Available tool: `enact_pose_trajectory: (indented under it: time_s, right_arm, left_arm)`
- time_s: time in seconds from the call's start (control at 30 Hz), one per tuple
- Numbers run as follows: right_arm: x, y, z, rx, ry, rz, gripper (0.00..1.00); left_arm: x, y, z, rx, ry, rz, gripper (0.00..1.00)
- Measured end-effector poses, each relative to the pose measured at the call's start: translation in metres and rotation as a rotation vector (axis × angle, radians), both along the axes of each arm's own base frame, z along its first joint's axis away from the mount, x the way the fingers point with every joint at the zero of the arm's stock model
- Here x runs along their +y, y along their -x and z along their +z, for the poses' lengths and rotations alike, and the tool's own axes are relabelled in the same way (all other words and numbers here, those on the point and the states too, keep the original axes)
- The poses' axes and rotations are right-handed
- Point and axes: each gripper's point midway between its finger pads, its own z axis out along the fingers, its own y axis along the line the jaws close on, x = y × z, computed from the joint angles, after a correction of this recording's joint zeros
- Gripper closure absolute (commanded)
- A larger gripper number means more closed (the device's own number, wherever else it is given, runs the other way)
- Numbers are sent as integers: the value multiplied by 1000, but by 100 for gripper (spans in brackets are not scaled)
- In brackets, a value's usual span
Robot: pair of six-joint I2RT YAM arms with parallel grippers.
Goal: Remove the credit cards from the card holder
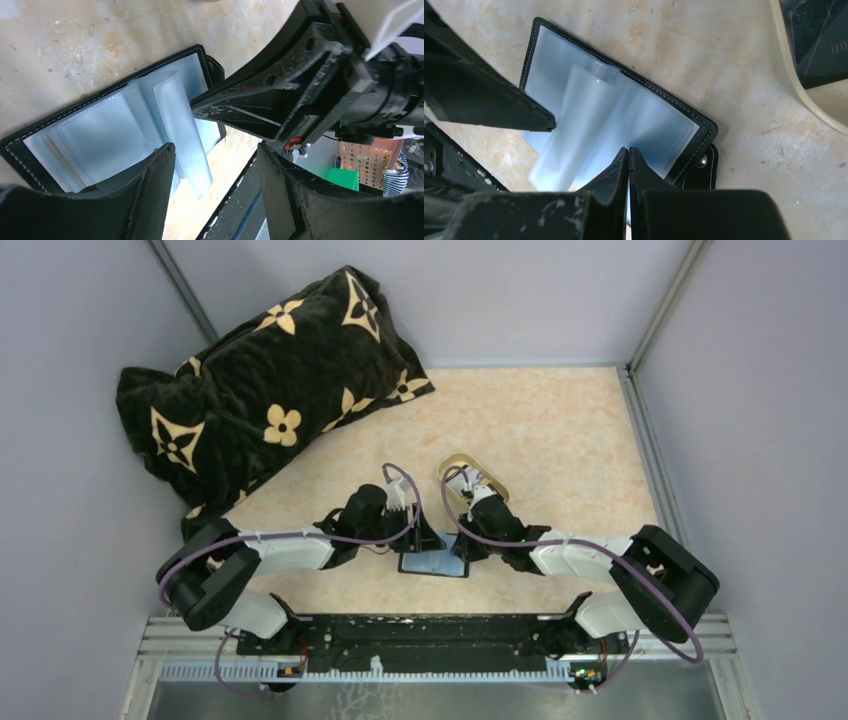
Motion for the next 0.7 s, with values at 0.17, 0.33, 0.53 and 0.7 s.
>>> enact_pose_trajectory:
  time_s: [0.17,0.33,0.53,0.7]
  right_arm:
    - [-5,4,10,-4,-4,1,100]
    - [-4,3,29,-47,-42,6,100]
    - [-3,6,19,-21,-24,17,100]
    - [-2,9,3,19,0,27,100]
  left_arm:
    - [-5,0,-14,38,-7,-11,32]
    - [-4,0,-13,40,-7,-5,32]
    - [5,-4,16,-39,0,29,31]
    - [17,-5,16,-53,-47,63,31]
